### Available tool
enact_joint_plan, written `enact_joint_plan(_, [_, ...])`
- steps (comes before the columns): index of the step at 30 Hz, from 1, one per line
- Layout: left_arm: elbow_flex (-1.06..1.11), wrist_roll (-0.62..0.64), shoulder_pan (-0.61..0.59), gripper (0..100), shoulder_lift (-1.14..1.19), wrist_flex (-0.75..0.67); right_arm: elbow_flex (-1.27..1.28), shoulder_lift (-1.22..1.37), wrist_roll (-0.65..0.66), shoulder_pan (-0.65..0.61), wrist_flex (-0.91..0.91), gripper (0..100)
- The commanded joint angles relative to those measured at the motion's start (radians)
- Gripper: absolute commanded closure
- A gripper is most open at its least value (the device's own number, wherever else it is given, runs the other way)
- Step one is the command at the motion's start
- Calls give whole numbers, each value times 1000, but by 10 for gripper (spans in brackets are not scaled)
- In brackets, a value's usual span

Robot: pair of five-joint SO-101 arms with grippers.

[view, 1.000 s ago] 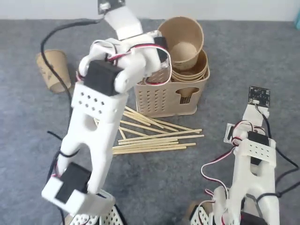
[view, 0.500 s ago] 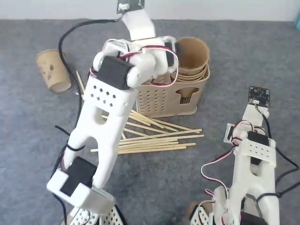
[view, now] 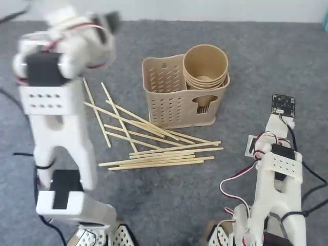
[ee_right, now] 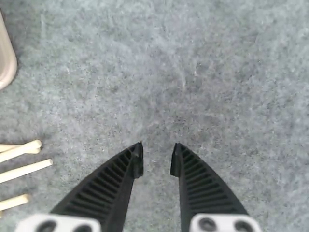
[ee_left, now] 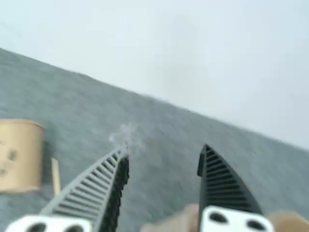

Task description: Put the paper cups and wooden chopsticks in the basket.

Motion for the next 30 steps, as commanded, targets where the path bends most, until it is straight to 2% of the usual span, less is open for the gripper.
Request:
enact_joint_plan(1, [-45, -15, -120, 799, 81, -106, -6, 1, 15, -18, -19, 892])
enact_joint_plan(5, [-48, -15, -207, 804, 242, -267, 0, 1, 15, -18, -19, 893])
enact_joint_plan(9, [-48, -15, -265, 852, 408, -450, 2, 1, 15, -18, -19, 894])
enact_joint_plan(13, [-48, -15, -296, 923, 566, -666, 2, 1, 15, -18, -19, 894])
enact_joint_plan(18, [-59, -15, -305, 942, 712, -875, 3, 1, 15, -21, -19, 894])
enact_joint_plan(23, [-194, -18, -310, 942, 864, -921, 9, 1, 15, -21, -36, 893])
enact_joint_plan(30, [-504, -109, -345, 942, 1151, -914, 14, 1, 15, -22, -41, 891])
